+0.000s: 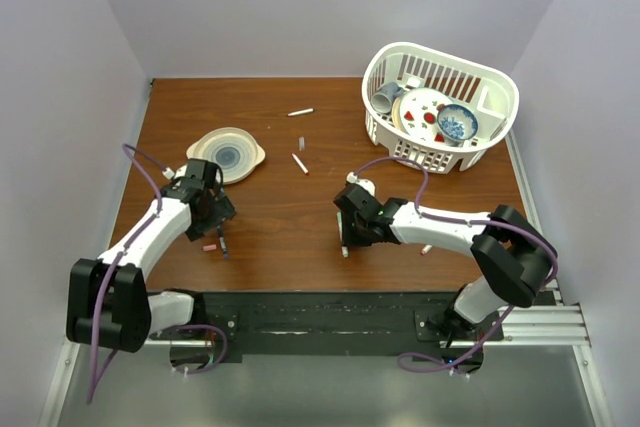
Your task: Insert the pens into the pen caps
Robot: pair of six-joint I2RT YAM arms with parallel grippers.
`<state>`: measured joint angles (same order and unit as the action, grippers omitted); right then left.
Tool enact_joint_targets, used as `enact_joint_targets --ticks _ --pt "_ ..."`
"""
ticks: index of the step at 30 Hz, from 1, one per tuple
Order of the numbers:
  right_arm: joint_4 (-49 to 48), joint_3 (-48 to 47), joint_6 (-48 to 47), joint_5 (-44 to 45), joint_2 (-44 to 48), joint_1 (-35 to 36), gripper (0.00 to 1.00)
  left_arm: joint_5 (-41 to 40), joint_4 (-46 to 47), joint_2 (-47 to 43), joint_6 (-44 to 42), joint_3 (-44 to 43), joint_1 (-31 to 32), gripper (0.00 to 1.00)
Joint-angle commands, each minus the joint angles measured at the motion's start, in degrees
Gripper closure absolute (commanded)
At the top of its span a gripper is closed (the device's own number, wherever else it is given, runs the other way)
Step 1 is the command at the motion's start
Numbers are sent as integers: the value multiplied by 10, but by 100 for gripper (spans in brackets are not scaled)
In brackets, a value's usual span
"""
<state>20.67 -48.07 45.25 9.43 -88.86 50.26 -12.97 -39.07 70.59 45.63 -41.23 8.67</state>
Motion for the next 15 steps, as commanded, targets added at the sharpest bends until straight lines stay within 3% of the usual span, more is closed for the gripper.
enact_joint_targets --ticks 1,5,15 --pt "-2 -21 -46 -15 25 3 68 -40 36 28 19 4 -3 21" --pt "3 -27 -61 -33 78 3 63 -59 40 65 23 7 -2 28" --pt "-7 -22 -56 -67 161 4 60 -34 90 122 -5 12 -2 61"
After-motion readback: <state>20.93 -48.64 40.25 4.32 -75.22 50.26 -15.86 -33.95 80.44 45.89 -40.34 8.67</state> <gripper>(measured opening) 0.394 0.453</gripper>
